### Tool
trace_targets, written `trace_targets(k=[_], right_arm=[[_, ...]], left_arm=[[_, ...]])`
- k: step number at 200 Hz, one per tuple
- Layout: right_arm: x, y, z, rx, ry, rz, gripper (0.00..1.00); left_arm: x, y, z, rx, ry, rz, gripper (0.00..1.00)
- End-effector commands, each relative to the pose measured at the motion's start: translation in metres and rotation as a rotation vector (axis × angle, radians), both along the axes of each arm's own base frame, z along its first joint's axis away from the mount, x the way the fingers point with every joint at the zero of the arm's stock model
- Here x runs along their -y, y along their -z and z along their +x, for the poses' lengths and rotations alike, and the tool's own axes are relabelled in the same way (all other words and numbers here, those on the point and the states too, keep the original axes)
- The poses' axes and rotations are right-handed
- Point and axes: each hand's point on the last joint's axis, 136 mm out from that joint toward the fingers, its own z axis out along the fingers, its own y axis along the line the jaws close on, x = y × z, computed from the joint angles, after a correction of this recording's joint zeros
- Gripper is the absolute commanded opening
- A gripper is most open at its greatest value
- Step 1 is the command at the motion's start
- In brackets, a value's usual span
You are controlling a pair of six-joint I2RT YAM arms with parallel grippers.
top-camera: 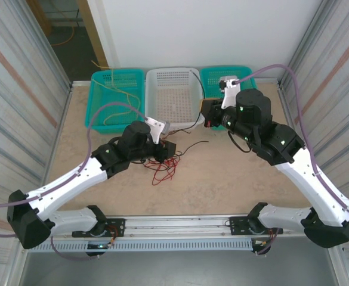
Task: Untangle the cables
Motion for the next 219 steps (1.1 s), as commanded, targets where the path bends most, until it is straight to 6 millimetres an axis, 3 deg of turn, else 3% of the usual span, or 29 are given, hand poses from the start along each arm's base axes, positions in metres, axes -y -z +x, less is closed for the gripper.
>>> trace_targets(k=[1, 30, 74, 92, 110, 113, 120, 132, 147, 157, 179, 219], right_arm=[[0.023, -0.028, 0.012, 0.041, 0.079, 0.031, 0.00], [0.058, -0.026, 0.046, 0.004, 0.216, -0.023, 0.00], [0.117, -0.011, 0.113, -0.049, 0.404, -0.060, 0.00], [0.140, 0.008, 0.146, -0.102, 0.463, -0.066, 0.00], [0.158, 0.043, 0.179, -0.183, 0.506, -0.077, 0.00], [0.161, 0.037, 0.184, -0.170, 0.512, -0.068, 0.00], [0.169, 0.048, 0.195, -0.198, 0.525, -0.066, 0.03], [0.181, 0.075, 0.213, -0.276, 0.547, -0.063, 0.04], [0.190, 0.109, 0.229, -0.367, 0.559, -0.061, 0.14], [0.194, 0.130, 0.235, -0.429, 0.557, -0.064, 0.28], [0.187, 0.163, 0.235, -0.524, 0.508, -0.070, 0.48], [0.167, 0.170, 0.206, -0.531, 0.463, -0.129, 0.50]], left_arm=[[-0.024, 0.003, 0.011, 0.028, -0.118, 0.093, 0.55], [-0.055, 0.025, 0.028, 0.000, -0.237, 0.208, 0.71], [-0.094, 0.060, 0.060, -0.126, -0.391, 0.250, 0.73], [-0.103, 0.075, 0.076, -0.164, -0.428, 0.230, 0.75], [-0.106, 0.089, 0.089, -0.204, -0.451, 0.204, 0.76], [-0.106, 0.091, 0.091, -0.208, -0.452, 0.200, 0.76], [-0.104, 0.096, 0.095, -0.217, -0.449, 0.197, 0.77], [-0.098, 0.104, 0.098, -0.231, -0.433, 0.190, 0.77], [-0.089, 0.118, 0.101, -0.266, -0.411, 0.184, 0.76], [-0.084, 0.128, 0.101, -0.294, -0.394, 0.182, 0.75], [-0.081, 0.148, 0.100, -0.333, -0.384, 0.186, 0.74], [-0.071, 0.171, 0.092, -0.385, -0.349, 0.183, 0.71]])
